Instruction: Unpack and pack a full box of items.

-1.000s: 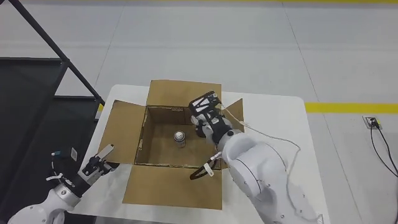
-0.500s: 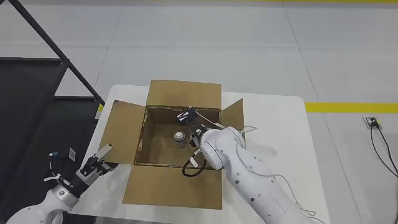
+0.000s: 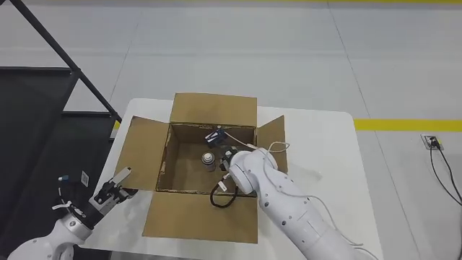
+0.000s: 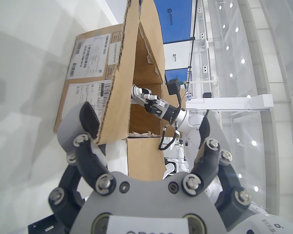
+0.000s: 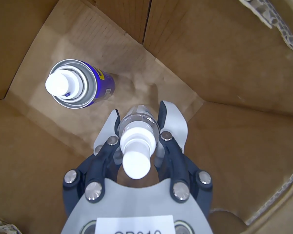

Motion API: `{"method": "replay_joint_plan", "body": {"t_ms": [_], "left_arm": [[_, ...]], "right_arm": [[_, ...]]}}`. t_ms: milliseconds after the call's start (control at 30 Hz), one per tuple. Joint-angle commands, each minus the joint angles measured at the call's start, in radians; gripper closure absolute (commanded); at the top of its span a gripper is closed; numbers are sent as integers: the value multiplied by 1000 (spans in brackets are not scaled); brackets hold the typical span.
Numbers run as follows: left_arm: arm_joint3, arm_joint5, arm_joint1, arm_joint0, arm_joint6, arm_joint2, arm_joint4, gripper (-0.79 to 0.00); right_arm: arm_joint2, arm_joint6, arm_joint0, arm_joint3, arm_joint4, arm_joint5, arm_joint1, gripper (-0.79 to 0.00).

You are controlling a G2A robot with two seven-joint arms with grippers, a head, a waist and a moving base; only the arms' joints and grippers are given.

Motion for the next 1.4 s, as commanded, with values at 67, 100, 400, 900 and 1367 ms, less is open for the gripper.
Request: {"method": "replay_joint_plan", "body": {"t_ms": [67,100,400,900,1367], "left_arm": [[-2,-2,0,2,2,0,0,-785],[-2,-2,0,3,2,-1,0,-785],[-1,4,2,-2,2,1,11,-785],[48,-2,5,22,25,-51,2,-785],[-82,2,9,5,25,-41,54,-785]], "right_arm": [[0,1,3,7,0,-1,-6,-529],[1,2,2,4,1,-2,-7,-557],[61,14,-52,-174,-8,-4,7,-767],[498,-68,-388,-839,445,-129,75,-785],[887,124,-585,-909,822,-208,140,-785]]}}
